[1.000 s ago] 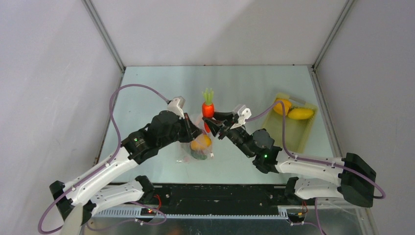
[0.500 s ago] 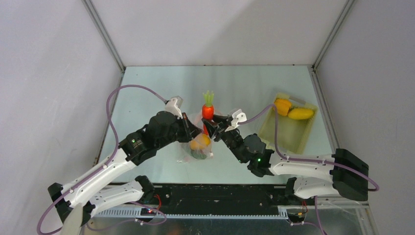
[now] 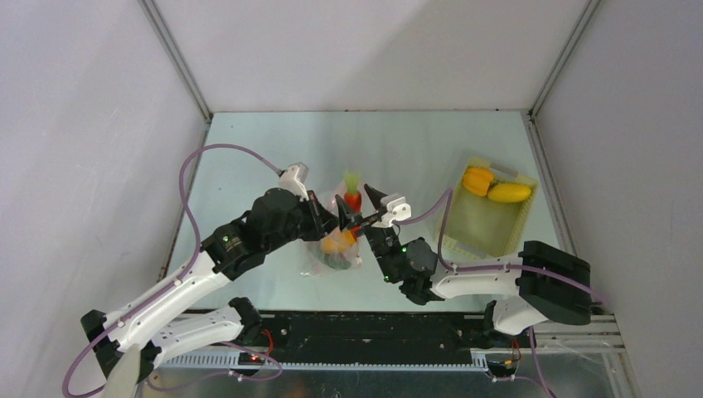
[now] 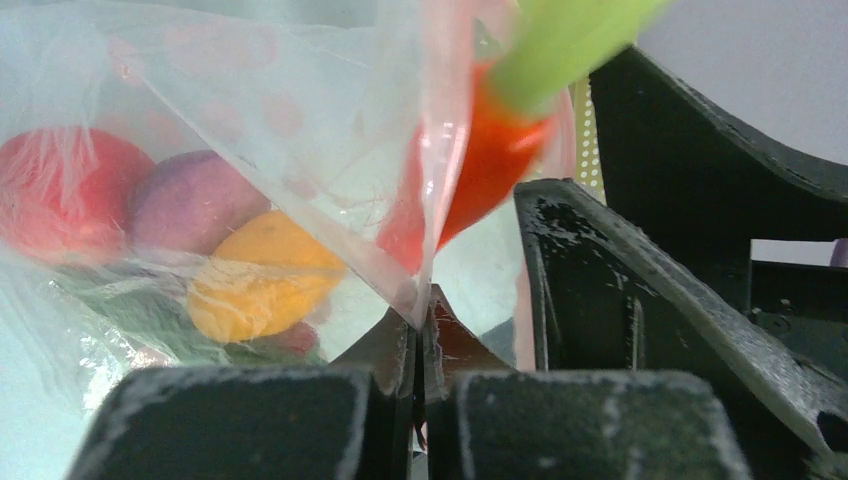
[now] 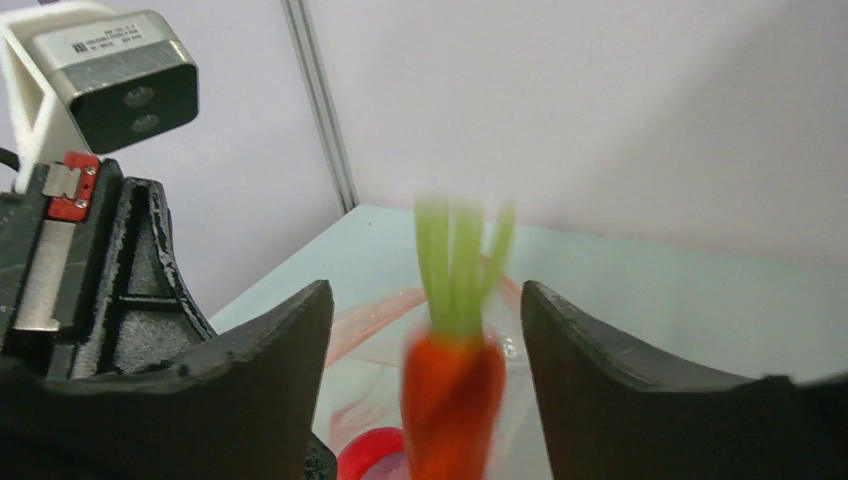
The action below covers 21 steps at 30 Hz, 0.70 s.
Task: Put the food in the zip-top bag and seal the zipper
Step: Place the fake vegetable in the zipper food storage bag, then pick up the fake vegetable from the bin.
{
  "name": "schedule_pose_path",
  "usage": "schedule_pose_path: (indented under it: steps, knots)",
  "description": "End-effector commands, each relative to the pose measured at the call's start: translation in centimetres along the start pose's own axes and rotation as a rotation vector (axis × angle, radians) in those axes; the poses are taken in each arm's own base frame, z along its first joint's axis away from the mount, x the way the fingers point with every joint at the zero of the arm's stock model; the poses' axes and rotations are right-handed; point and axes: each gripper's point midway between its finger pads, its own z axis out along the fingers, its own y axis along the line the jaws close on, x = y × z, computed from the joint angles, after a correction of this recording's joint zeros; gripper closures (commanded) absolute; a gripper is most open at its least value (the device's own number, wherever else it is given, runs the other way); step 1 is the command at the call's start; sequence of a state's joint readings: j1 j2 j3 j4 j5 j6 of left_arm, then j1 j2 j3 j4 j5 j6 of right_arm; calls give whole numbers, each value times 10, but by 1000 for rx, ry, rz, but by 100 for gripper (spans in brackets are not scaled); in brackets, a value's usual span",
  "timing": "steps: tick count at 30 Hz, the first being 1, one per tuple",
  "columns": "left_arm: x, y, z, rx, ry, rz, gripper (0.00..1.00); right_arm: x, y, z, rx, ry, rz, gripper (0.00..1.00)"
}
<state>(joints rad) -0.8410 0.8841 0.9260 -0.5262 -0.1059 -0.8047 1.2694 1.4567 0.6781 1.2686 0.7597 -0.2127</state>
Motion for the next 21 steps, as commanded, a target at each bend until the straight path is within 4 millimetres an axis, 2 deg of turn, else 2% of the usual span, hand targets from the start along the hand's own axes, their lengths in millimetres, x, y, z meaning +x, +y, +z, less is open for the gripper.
schedule_pose_path:
  steps: [1,4,10,13,14,15,16,17,18,19,20,21]
  knots:
    - [-33,-23,-12,61,-102,-32,100,-36,-2,4,58,-78,64,22]
    - [-34,-24,-12,64,-105,-36,100,-36,0,3,42,-55,70,15]
    - [-35,-25,-13,66,-111,-40,100,-43,2,0,19,-27,111,9]
    - [-35,-23,-12,60,-112,-40,100,-56,3,-1,-3,-11,126,2]
    - [-34,-23,-11,57,-109,-40,100,-46,5,-2,-24,41,100,1]
    - [-34,-23,-11,57,-107,-38,100,-58,5,-1,-31,44,118,1]
    - [-33,-22,-11,55,-104,-37,100,-58,7,0,-58,95,126,1]
    - [-32,-21,-11,53,-103,-34,100,-40,-1,-1,-52,185,121,1]
    - [-33,-21,-11,53,-105,-33,100,-51,1,-2,-86,198,167,0]
    - [-33,-21,-12,53,-107,-30,100,-38,-14,-3,-50,267,211,0]
    - [-34,-21,-12,52,-112,-23,100,-44,-16,-6,-74,286,265,1]
    - [-37,-22,-14,55,-120,-21,100,-34,-33,-6,-37,339,311,1]
